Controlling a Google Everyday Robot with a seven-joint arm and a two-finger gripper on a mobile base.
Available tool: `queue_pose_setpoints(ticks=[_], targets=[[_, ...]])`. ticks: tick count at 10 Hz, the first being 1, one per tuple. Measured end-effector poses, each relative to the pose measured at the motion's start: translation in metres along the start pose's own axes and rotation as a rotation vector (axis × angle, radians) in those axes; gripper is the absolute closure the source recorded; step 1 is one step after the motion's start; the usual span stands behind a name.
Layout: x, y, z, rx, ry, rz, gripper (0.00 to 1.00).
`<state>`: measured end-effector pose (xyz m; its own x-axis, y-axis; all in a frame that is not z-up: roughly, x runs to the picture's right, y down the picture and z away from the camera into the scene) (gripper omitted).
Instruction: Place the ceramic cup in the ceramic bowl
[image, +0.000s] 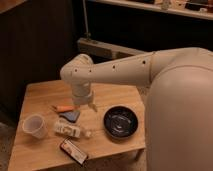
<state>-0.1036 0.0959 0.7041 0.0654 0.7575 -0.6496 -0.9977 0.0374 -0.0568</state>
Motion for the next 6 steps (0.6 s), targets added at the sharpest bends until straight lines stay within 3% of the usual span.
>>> queue_pose_setpoints(ticks=[6], targets=[[0.0,0.0001,-0.0002,0.002,0.002,-0.116,0.35]])
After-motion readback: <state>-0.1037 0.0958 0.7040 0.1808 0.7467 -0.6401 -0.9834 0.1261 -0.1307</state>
